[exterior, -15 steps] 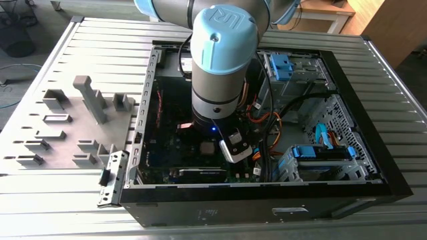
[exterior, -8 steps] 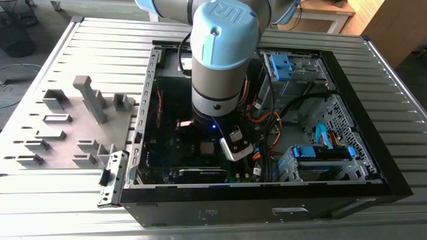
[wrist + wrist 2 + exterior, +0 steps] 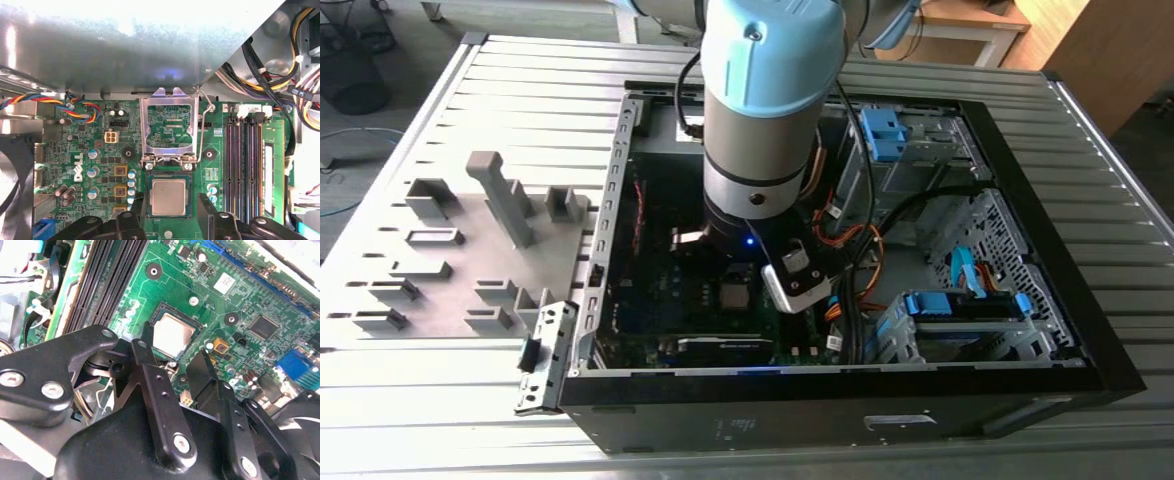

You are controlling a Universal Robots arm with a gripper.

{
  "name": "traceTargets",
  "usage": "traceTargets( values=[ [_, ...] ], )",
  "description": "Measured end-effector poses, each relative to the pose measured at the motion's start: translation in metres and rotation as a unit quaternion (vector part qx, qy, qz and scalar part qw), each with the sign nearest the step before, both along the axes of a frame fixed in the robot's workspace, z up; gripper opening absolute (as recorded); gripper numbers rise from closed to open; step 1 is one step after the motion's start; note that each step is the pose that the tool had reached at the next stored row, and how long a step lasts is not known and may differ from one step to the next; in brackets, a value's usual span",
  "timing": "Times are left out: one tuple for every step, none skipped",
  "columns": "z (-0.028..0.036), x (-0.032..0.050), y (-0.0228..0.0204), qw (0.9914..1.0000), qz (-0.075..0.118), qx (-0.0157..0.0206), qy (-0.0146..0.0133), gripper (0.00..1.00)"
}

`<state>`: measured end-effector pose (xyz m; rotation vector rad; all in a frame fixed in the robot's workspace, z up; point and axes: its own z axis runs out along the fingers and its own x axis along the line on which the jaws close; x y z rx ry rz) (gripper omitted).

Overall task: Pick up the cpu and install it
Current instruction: 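Place the cpu into insertion slot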

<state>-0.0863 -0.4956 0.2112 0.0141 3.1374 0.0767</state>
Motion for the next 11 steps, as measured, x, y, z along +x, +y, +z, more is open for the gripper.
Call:
traceTargets(
  values=[
    [0.0000, 0.0000, 0.0000, 1.00000, 0.000, 0.0000, 0.0000, 0.53],
    [0.0000, 0.0000, 0.0000, 1.00000, 0.000, 0.0000, 0.0000, 0.53],
    [0.0001, 0.0000, 0.0000, 1.00000, 0.000, 0.0000, 0.0000, 0.53],
    [0.0001, 0.0000, 0.0000, 1.00000, 0.000, 0.0000, 0.0000, 0.53],
    [0.0001, 0.0000, -0.0001, 1.00000, 0.000, -0.0001, 0.0000, 0.53],
    [0.0001, 0.0000, 0.0000, 1.00000, 0.000, -0.0001, 0.0000, 0.52],
    [0.0001, 0.0000, 0.0000, 1.00000, 0.000, 0.0000, 0.0000, 0.45],
    [0.0001, 0.0000, 0.0000, 1.00000, 0.000, -0.0001, 0.0000, 0.45],
    [0.0001, 0.0000, 0.0000, 1.00000, 0.000, -0.0001, 0.0000, 0.39],
    [0.0001, 0.0000, 0.0000, 1.00000, 0.000, -0.0001, 0.0000, 0.39],
    [0.0001, 0.0000, 0.0000, 1.00000, 0.000, 0.0000, 0.0000, 0.34]
  ],
)
